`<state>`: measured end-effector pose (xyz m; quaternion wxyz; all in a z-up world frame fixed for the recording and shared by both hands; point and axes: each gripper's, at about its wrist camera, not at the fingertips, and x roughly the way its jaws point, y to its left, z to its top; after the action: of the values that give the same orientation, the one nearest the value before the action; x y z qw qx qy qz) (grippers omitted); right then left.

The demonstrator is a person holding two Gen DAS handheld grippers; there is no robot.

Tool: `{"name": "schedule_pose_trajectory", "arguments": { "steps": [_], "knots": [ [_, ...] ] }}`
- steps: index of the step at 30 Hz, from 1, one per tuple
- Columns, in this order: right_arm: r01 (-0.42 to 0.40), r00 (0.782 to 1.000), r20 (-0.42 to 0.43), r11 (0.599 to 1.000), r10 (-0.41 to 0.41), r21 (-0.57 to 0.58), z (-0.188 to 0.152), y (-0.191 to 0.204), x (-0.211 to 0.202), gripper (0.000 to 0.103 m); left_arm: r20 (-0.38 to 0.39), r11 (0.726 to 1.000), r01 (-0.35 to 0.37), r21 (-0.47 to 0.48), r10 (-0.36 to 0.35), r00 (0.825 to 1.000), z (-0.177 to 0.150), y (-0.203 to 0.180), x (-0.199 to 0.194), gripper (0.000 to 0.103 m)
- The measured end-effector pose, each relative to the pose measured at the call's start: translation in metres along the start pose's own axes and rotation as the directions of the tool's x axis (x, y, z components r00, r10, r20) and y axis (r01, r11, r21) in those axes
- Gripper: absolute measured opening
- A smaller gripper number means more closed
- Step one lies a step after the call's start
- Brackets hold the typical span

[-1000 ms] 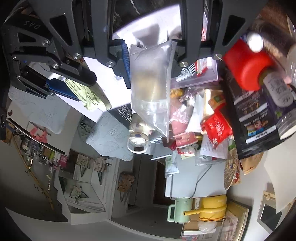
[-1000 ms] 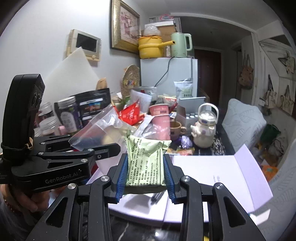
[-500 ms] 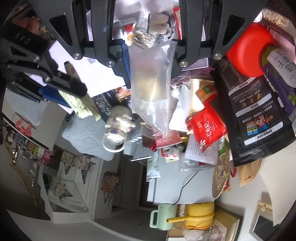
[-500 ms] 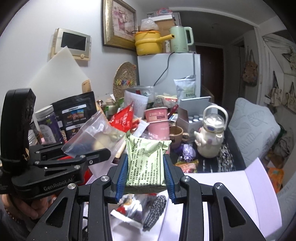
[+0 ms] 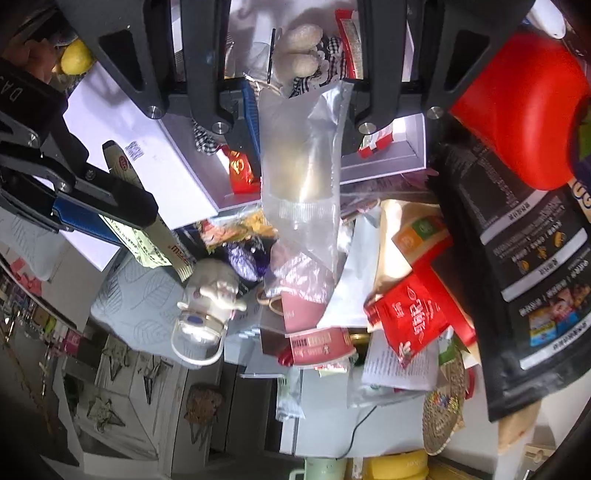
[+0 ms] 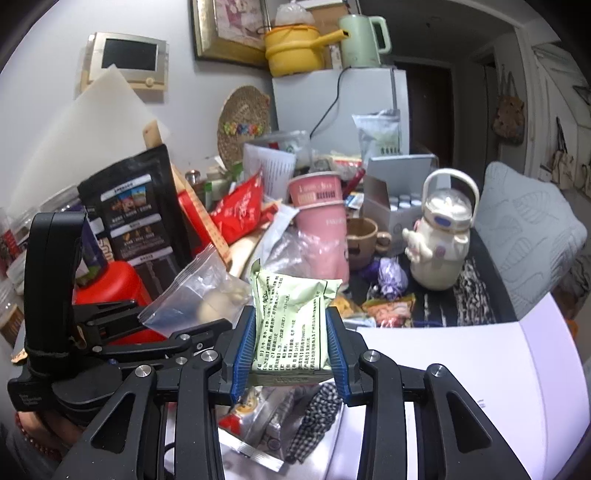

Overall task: Organize soft objects
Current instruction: 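Carry the clear bag and green packet up over the white box with both grippers, then lower both items into the box and open both grippers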

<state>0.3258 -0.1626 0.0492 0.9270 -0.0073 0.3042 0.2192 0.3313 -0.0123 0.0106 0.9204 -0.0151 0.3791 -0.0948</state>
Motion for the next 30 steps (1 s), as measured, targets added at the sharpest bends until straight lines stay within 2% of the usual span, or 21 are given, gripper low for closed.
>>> {"name": "schedule_pose_trajectory", "arguments": {
  "steps": [8, 12, 19, 23, 25, 28, 30],
  "knots": [
    [0.013, 0.996, -0.091, 1.000, -0.012, 0.006, -0.013, -0.007, 0.029, 0.036, -0.100, 1.000, -0.025, -0.005, 0.025, 0.995, -0.010, 0.002, 0.032, 0.030],
    [-0.024, 0.991, -0.133, 0.999, 0.030, 0.041, -0.018, -0.012, 0.041, 0.036, -0.154, 0.999, -0.035, -0.008, 0.033, 0.988, -0.016, 0.003, 0.047, 0.030],
    [-0.033, 0.974, -0.221, 0.999, 0.042, 0.042, -0.029, -0.010, 0.062, 0.036, -0.161, 0.997, -0.069, 0.027, 0.072, 0.984, -0.021, -0.002, 0.056, 0.031],
    [-0.013, 0.965, -0.263, 1.000, 0.018, 0.020, -0.036, -0.010, 0.073, 0.037, -0.182, 0.996, -0.088, 0.029, 0.091, 0.979, -0.022, -0.002, 0.065, 0.033],
    [-0.028, 0.959, -0.280, 0.999, 0.037, 0.038, -0.039, -0.014, 0.077, 0.037, -0.192, 0.993, -0.107, 0.040, 0.113, 0.975, -0.023, -0.003, 0.070, 0.034],
    [-0.029, 0.956, -0.290, 0.999, 0.040, 0.044, -0.041, -0.017, 0.078, 0.039, -0.195, 0.990, -0.128, 0.066, 0.139, 0.971, -0.023, -0.007, 0.074, 0.038],
    [-0.029, 0.956, -0.292, 0.999, 0.041, 0.046, -0.040, -0.018, 0.079, 0.039, -0.204, 0.986, -0.147, 0.073, 0.159, 0.966, -0.025, -0.007, 0.076, 0.044]
  ]
}}
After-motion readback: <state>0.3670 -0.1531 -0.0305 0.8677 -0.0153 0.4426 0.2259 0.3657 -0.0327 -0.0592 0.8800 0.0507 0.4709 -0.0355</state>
